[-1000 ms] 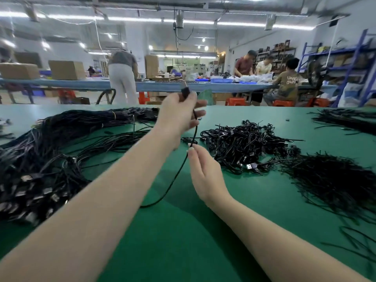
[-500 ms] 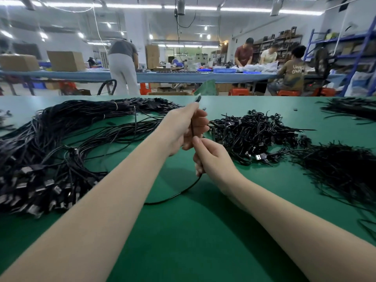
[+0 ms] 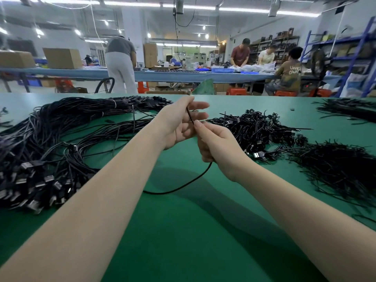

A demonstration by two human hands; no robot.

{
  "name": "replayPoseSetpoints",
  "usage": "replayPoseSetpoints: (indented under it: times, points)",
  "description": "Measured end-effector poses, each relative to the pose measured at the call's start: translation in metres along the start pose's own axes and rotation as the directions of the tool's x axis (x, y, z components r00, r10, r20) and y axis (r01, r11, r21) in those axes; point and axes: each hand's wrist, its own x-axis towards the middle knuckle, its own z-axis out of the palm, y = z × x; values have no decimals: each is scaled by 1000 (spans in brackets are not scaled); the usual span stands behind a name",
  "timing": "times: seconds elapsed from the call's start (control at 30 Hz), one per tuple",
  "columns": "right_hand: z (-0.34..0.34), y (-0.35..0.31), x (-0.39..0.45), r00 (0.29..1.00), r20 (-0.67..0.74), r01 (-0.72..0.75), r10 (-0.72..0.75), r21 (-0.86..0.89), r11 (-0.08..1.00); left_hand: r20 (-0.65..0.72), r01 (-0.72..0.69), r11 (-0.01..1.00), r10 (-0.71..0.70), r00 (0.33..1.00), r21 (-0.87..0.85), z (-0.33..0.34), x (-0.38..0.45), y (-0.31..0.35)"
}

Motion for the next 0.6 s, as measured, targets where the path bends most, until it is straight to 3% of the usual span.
replayPoseSetpoints:
  times: [0.17, 0.6]
  points:
    - [-5, 2, 1, 996, 40, -75, 76, -29, 997, -15, -37, 998, 36, 999, -59, 4, -2, 5]
    - [-8, -6, 4, 998, -14, -56, 56, 53, 997, -23, -63, 983, 60, 998, -171, 2, 3, 8]
